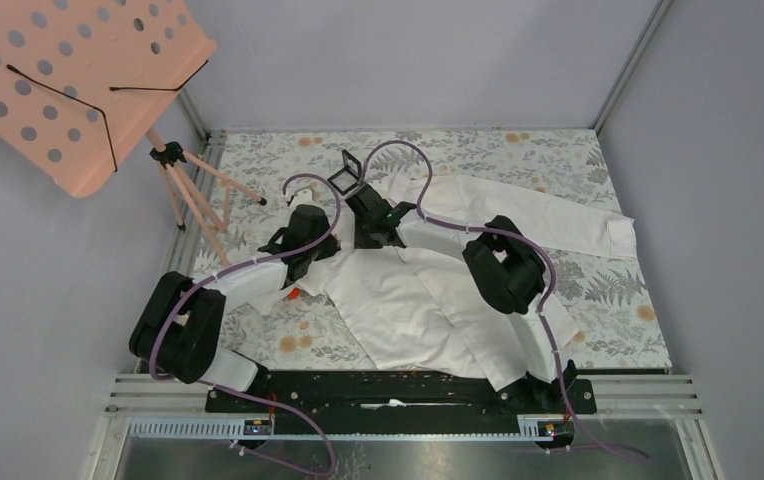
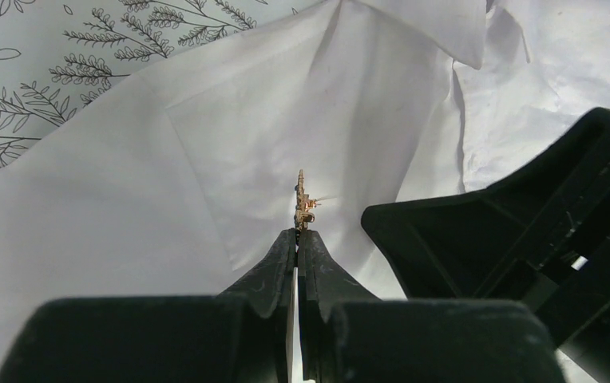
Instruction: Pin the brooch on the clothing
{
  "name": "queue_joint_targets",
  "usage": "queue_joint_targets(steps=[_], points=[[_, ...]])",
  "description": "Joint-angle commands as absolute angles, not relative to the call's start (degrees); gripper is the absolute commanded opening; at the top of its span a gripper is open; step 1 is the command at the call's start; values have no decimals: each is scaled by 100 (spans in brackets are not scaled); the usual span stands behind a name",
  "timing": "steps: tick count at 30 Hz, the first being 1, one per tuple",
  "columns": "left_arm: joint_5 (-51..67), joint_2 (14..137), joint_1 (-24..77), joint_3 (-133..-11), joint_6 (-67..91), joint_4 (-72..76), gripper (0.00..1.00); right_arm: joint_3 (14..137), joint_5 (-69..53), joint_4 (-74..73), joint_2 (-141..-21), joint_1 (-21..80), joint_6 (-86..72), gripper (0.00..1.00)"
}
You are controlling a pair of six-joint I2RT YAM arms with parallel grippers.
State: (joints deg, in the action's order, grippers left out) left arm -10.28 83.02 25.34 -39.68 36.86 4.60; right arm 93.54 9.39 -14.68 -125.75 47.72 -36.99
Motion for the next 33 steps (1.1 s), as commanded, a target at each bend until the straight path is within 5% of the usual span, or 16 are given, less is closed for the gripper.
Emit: queue_joint_targets(steps=[1, 14, 22, 33], points=[[-1096, 8299, 2555, -4216, 3544, 832, 0, 9241, 962, -1218, -12002, 4781, -3756, 28], [-1094, 8434, 2621, -4280, 3507, 792, 0, 9298, 979, -1285, -12138, 4781, -3769, 23], [-1177, 7961, 2628, -4155, 3656, 711, 0, 9158, 940, -1332, -12002, 4749, -3850, 32], [-359, 6728, 2284, -3860, 3989, 523, 0, 7766, 23, -488, -10633, 4078, -3787, 57]])
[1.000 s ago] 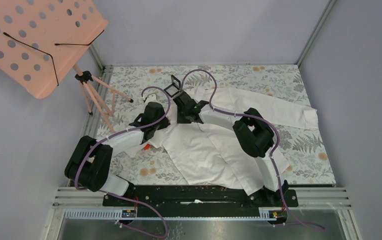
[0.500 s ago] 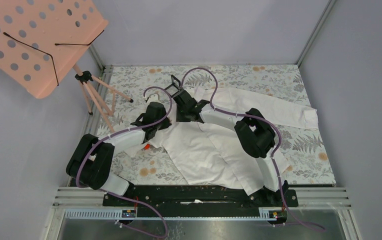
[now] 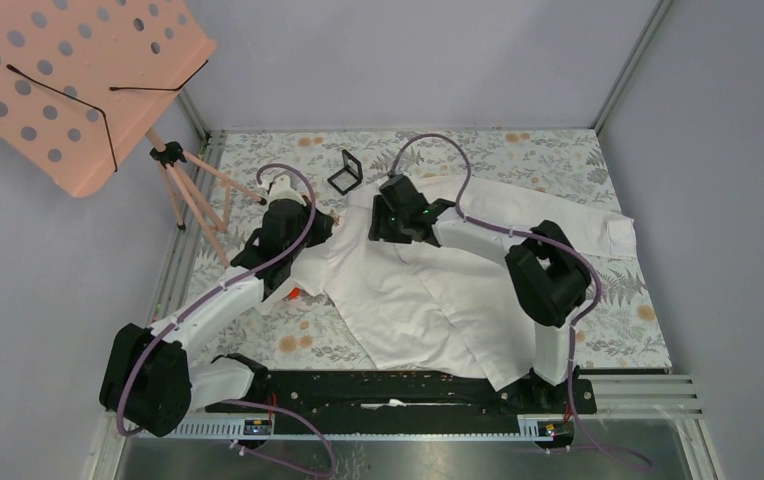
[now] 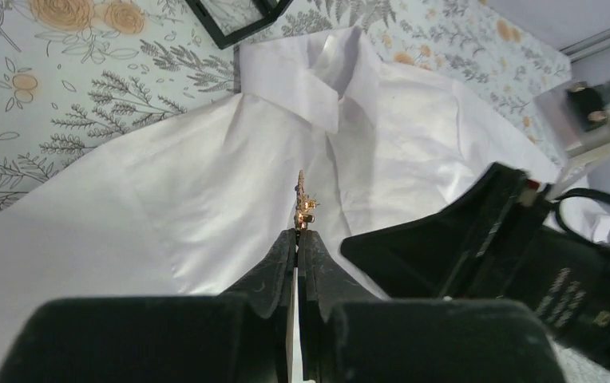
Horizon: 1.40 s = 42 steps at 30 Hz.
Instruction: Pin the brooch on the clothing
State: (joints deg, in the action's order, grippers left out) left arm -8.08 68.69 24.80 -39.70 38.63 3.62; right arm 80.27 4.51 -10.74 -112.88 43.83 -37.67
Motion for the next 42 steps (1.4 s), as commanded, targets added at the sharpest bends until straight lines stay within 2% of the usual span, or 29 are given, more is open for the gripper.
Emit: queue_joint_targets(steps=[1, 11, 17, 22, 42], points=[[-169, 6808, 2198, -3859, 3968, 600, 0, 7715, 15, -476, -10607, 4044, -3782, 57], [1682, 8119, 1394, -3957, 4005, 1797, 0, 7669, -158, -405, -10766, 3974, -4095, 55], [2392, 8996, 1154, -4147, 4054, 2094, 0, 7699, -109, -550, -10717, 3978, -3995, 55], [2634, 9305, 1093, -4139, 4136, 2361, 0, 7691, -99, -626, -10657, 3981, -3929, 55], [2843, 9055, 870, -3940, 4232, 2253, 0, 7737, -125, -764, -10590, 3976, -3850, 55]])
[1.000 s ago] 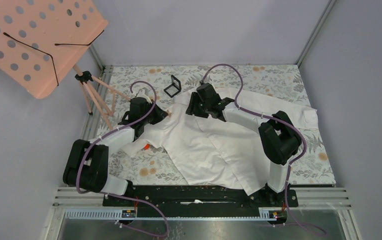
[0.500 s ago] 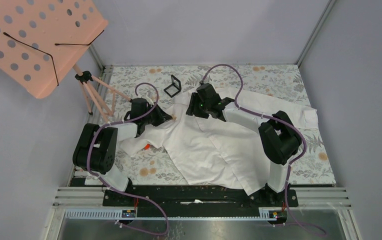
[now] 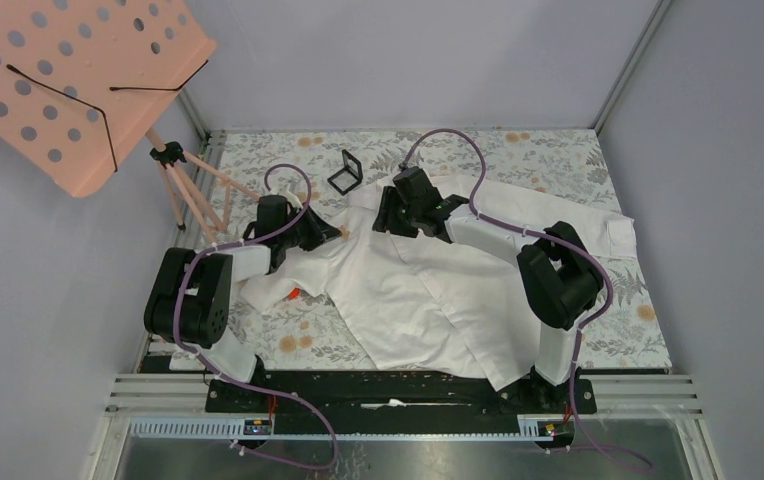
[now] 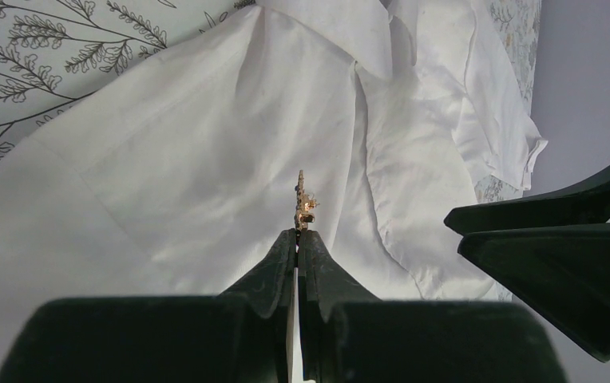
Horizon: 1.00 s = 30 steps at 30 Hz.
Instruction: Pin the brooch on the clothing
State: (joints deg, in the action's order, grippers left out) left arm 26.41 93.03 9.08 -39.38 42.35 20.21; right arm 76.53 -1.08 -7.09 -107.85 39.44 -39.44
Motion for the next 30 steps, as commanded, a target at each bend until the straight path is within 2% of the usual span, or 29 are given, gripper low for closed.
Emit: queue_joint_targets(steps=[1, 14, 30], points=[[2860, 9051, 864, -3936, 4236, 2257, 0, 7735, -123, -770, -10592, 3980, -3855, 55], [3003, 8610, 655, -3657, 4343, 2204, 0, 7796, -158, -825, -10591, 3979, -3838, 55], [3318, 9129, 650, -3813, 4377, 2161, 0, 7866, -199, -959, -10606, 3981, -3823, 54]])
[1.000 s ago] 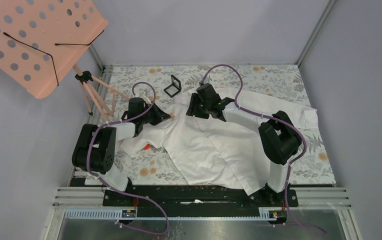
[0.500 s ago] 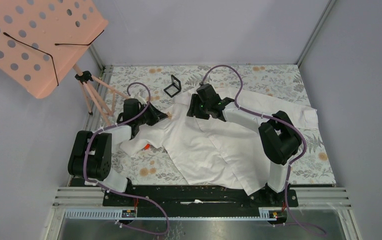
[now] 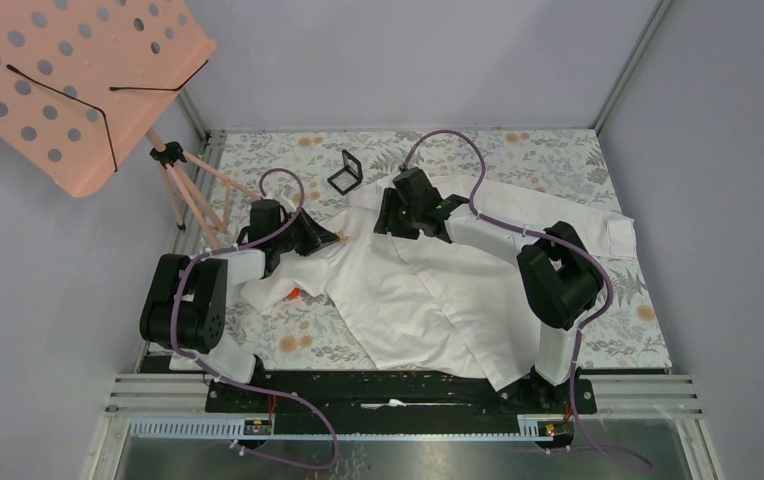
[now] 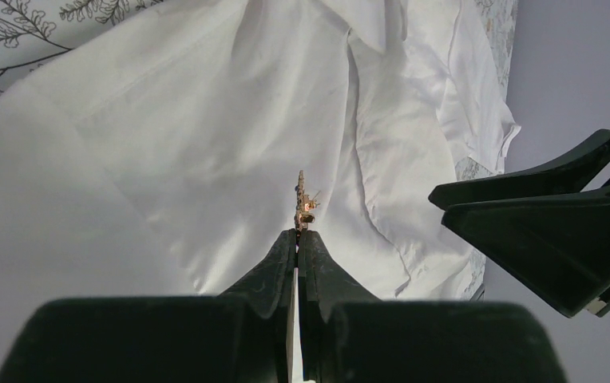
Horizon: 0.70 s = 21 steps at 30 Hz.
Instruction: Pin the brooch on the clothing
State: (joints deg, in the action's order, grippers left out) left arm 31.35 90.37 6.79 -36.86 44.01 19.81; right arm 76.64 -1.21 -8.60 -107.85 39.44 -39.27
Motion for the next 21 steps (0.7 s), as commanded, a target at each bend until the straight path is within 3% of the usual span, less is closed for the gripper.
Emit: queue_joint_targets(steps=[1, 12, 21], points=[[3365, 9161, 650, -3807, 4404, 2205, 0, 7866, -202, -961, -10599, 3977, -3823, 54], [3681, 9463, 650, -3825, 4623, 2572, 0, 7959, -259, -1050, -10699, 3980, -3326, 54], [3938, 9690, 667, -3823, 4892, 2938, 0, 8175, -361, -1065, -11007, 3980, -3823, 53]])
